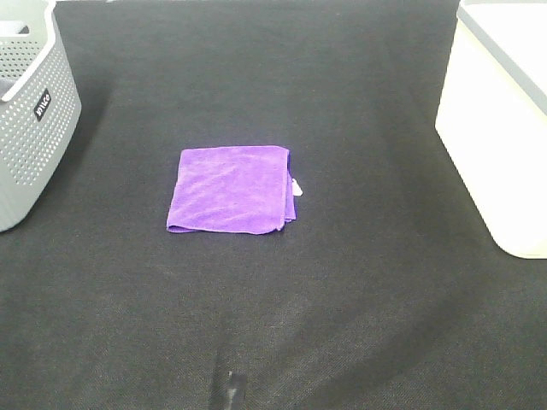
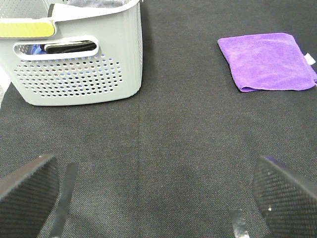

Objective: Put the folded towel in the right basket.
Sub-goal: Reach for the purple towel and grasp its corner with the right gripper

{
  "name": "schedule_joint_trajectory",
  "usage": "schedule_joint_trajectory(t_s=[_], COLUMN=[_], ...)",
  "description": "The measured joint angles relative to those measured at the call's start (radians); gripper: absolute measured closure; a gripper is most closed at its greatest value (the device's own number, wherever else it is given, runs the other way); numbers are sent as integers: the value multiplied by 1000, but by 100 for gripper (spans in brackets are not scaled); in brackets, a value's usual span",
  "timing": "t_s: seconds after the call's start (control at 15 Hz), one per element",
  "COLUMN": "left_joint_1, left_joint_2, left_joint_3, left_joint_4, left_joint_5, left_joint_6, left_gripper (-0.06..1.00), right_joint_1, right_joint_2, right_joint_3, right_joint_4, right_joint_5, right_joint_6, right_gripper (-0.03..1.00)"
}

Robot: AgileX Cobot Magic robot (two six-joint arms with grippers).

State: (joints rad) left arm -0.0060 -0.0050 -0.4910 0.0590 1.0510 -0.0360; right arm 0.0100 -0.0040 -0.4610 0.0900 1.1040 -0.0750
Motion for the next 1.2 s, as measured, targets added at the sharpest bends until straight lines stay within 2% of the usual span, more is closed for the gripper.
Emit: schedule_joint_trajectory(t_s=[1.2], left_joint_1=[0], left_joint_2=[0], left_joint_3=[0], left_joint_4=[0], left_joint_5=[0], left_joint_6=[0], left_gripper=[-4], right_joint_1=[0], right_joint_2=[0], right_joint_3=[0], right_joint_4=[-4], right_joint_5=[0], right_joint_6=[0], right_gripper=[7])
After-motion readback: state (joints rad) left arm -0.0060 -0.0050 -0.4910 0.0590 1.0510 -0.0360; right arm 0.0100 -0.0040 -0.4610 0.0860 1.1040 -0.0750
